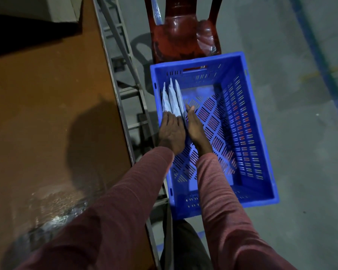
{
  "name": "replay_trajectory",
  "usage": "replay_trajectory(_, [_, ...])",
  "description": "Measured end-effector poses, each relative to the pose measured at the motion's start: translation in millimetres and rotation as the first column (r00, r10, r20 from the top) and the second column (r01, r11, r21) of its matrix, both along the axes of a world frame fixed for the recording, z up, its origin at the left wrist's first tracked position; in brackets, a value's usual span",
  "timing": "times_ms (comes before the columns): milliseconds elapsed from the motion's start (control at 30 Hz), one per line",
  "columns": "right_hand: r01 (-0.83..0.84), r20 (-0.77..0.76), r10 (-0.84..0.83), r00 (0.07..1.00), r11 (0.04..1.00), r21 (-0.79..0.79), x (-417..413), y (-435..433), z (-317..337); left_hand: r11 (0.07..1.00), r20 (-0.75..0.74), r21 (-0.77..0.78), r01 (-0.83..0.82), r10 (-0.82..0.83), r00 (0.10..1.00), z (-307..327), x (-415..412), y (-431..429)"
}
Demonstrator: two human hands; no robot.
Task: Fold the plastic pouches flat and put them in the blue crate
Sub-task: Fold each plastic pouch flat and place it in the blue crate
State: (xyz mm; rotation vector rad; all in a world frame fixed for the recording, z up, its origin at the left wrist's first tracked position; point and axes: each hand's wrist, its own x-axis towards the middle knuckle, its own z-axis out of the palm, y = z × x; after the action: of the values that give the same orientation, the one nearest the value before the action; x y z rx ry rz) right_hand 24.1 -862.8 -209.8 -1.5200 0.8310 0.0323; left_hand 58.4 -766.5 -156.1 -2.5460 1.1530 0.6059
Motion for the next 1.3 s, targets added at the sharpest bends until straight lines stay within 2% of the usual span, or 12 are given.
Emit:
replay_trajectory(133, [0.009,-0.003,-0.009,1.000,0.999,-0.038,-9.2,-3.5,19.4,0.999,-0.038,-0.005,0.042,-0.042,0.998,15.5,-6.2,1.6])
replay_trajectory(200, [-0.024,0.045,0.030,0.999,0.990,-0.138,-18.0,-2.5,40.3,0.998,-0.012,-0.037,0.057,-0.057,0.998,32.1,-7.9,6.8])
replay_trajectory(300, [-0.064,0.090,0.099,0.991,0.941,-0.331,-33.1,1.8,61.7,0.984,0.036,-0.173,0.042,-0.036,0.999,68.1,-9.8,27.9])
replay_trajectory(400, [-0.063,0.110,0.122,0.986,0.900,-0.432,-47.9,15.3,89.5,0.944,0.079,-0.329,0.031,-0.005,0.997,99.6,-13.7,65.0])
replay_trajectory(533, [0.020,0.186,0.088,0.979,0.859,-0.512,-68.7,54.5,143.4,0.845,0.167,-0.531,0.062,0.033,0.985,125.6,-22.4,125.0])
replay_trajectory(667, [0.076,0.291,0.105,0.951,0.832,-0.549,-85.7,117.6,190.6,0.749,0.190,-0.662,0.045,0.110,0.976,155.7,-35.7,192.8])
replay_trajectory(867, [0.113,0.382,0.156,0.911,0.797,-0.593,-98.1,247.3,234.4,0.692,0.157,-0.720,-0.044,0.225,0.962,188.6,-53.2,323.1])
replay_trajectory(1067, [-0.044,0.358,0.345,0.868,0.771,-0.636,-77.7,381.0,241.8,0.617,0.153,-0.779,-0.110,0.359,0.921,189.3,-57.9,469.1])
replay_trajectory(1300, [-0.185,0.297,0.490,0.820,0.717,-0.672,-36.3,494.4,236.8,0.580,0.139,-0.778,-0.240,0.533,0.835,180.2,-54.2,584.9])
